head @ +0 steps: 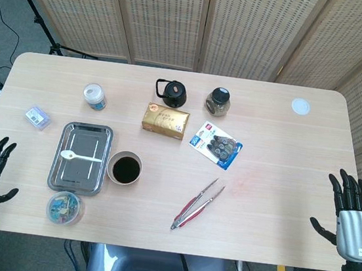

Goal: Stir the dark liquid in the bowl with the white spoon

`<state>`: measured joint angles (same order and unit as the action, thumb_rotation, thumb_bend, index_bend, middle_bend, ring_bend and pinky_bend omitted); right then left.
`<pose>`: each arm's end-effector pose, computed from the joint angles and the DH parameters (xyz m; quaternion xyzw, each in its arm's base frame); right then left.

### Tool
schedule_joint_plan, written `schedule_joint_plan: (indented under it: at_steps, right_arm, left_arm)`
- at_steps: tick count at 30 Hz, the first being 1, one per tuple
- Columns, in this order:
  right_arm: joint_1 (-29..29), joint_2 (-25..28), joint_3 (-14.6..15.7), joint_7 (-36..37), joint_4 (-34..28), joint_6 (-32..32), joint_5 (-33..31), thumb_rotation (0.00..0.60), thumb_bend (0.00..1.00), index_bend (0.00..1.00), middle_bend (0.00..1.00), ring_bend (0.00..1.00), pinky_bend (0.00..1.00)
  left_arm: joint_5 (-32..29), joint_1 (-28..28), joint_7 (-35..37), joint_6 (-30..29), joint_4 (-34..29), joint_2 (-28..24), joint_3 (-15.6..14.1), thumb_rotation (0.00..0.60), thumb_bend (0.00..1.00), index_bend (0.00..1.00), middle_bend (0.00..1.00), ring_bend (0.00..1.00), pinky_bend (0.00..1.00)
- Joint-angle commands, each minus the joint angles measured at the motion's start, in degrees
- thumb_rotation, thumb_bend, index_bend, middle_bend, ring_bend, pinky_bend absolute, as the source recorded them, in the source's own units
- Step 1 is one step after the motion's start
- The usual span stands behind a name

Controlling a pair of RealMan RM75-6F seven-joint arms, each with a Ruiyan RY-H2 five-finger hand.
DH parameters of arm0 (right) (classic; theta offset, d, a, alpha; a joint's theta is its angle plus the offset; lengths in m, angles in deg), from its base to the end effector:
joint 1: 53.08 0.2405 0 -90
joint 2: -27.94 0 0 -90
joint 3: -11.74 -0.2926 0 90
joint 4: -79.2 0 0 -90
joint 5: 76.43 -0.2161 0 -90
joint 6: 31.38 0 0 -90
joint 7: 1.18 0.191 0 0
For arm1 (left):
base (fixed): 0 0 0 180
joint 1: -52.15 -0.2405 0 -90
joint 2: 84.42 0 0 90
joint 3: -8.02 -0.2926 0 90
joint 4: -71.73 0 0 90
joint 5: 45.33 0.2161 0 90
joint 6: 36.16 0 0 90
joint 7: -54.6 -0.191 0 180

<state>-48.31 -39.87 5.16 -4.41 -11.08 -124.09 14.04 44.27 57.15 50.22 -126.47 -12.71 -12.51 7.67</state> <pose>-0.3191 -0.2406 0.1798 0.5773 -0.3058 0.4519 0.6075 -0.3481 0.2209 0.1338 -0.6199 -0.3388 -0.3887 0.5915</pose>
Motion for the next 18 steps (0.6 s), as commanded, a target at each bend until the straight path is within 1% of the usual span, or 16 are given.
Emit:
schedule_joint_plan:
  at_steps: [1, 8, 13, 14, 16, 18]
  right_arm:
    - [-0.02, 0.14, 0.03, -0.09, -0.13, 0.16, -0.14, 0.6, 0.0, 0.0, 0.0, 0.0, 0.0]
    - [-0.07, 0.55, 0.24, 0.6, -0.83, 0.52, -0.24, 0.6, 0.0, 0.0, 0.0, 0.0, 0.0]
    - [-0.03, 0.86, 0.34, 1.8, -1.49, 1.22, -0.8, 0.6, 0.0, 0.0, 0.0, 0.0, 0.0]
    - [-0.03, 0.89, 0.31, 1.91, -1.52, 1.28, -0.89, 0.6, 0.0, 0.0, 0.0, 0.0, 0.0]
    - [0.0, 0.99, 0.27, 2.3, -1.61, 1.43, -1.05, 0.6, 0.0, 0.0, 0.0, 0.0, 0.0]
    - [0.02, 1.09, 0.32, 2.64, -1.66, 1.59, -1.09, 0.6, 0.0, 0.0, 0.0, 0.0, 0.0]
  left_arm:
    - [-0.19, -0.01, 0.15, 0.47, -0.27, -0.22, 0.01, 0.6, 0.06, 0.0, 0.0, 0.0, 0.0]
    - [0.11, -0.05, 1.42, 0.98, -0.57, -0.73, 0.0, 0.6, 0.07, 0.0, 0.0, 0.0, 0.0]
    - [0.18, 1.17, 4.23, 3.23, -1.59, -1.34, 0.25, 0.6, 0.09, 0.02, 0.0, 0.0, 0.0]
    - [0.07, 1.42, 4.39, 3.45, -1.59, -1.2, 0.51, 0.6, 0.09, 0.05, 0.0, 0.0, 0.0]
    - [-0.3, 2.43, 4.41, 4.21, -0.96, -0.18, 1.56, 0.6, 0.1, 0.16, 0.0, 0.0, 0.0]
    - [-1.2, 3.91, 4.12, 6.38, -0.7, 0.91, 2.46, 0.6, 0.11, 0.26, 0.0, 0.0, 0.0]
